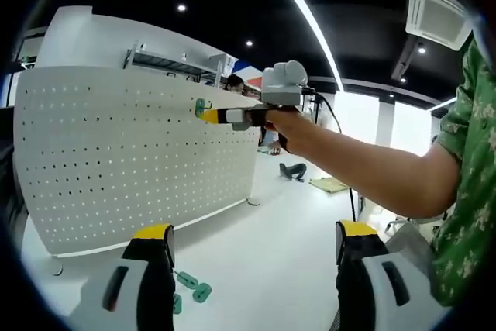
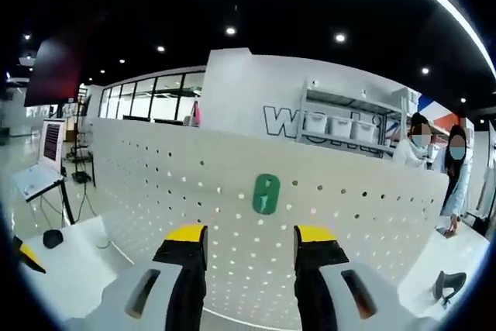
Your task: Insert the hook assembly into the mounting plate slot until the hook locks in place.
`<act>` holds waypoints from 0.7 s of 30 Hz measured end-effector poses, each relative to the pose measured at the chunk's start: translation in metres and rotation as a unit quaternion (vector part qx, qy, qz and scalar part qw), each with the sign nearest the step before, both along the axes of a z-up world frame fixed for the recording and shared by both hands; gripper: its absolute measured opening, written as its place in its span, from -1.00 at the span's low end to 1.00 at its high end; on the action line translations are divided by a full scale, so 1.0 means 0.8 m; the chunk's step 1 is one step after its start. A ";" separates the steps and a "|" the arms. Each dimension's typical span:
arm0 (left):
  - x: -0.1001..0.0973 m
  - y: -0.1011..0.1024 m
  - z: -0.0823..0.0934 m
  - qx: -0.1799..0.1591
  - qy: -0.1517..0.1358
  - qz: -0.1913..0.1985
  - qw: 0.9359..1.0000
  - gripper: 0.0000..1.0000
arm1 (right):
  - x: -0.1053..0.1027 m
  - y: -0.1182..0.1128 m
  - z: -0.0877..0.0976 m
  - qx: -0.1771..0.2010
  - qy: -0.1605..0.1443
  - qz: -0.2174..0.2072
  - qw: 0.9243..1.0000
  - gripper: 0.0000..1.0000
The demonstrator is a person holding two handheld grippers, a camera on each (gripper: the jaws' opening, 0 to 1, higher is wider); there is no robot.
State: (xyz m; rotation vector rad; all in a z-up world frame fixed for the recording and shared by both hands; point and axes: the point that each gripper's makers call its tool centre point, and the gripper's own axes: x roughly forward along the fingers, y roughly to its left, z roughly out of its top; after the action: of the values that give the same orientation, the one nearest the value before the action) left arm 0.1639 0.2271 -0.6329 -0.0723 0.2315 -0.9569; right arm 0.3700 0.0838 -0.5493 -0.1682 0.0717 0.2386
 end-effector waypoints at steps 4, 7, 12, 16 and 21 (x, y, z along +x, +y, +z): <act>-0.001 0.000 0.000 0.001 -0.001 0.000 1.000 0.75 | -0.009 0.000 -0.006 0.007 0.004 0.004 1.000 -0.10; -0.002 0.001 -0.001 0.004 0.000 0.001 1.000 0.75 | -0.018 0.001 -0.011 0.012 0.006 0.008 1.000 -0.10; -0.004 0.004 -0.006 0.010 0.002 0.003 1.000 0.75 | -0.027 0.001 -0.018 0.022 0.011 0.014 1.000 -0.10; -0.006 0.007 -0.013 0.018 0.007 0.005 1.000 0.75 | -0.041 0.001 -0.026 0.028 0.016 0.020 0.999 -0.10; -0.008 0.008 -0.017 0.022 0.009 0.006 1.000 0.75 | -0.057 0.003 -0.040 0.034 0.026 0.026 0.999 -0.10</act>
State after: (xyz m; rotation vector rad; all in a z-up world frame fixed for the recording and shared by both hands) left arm 0.1574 0.2332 -0.6461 -0.0421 0.2679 -0.9395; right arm 0.3242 0.0859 -0.5814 -0.0957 0.1112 0.2961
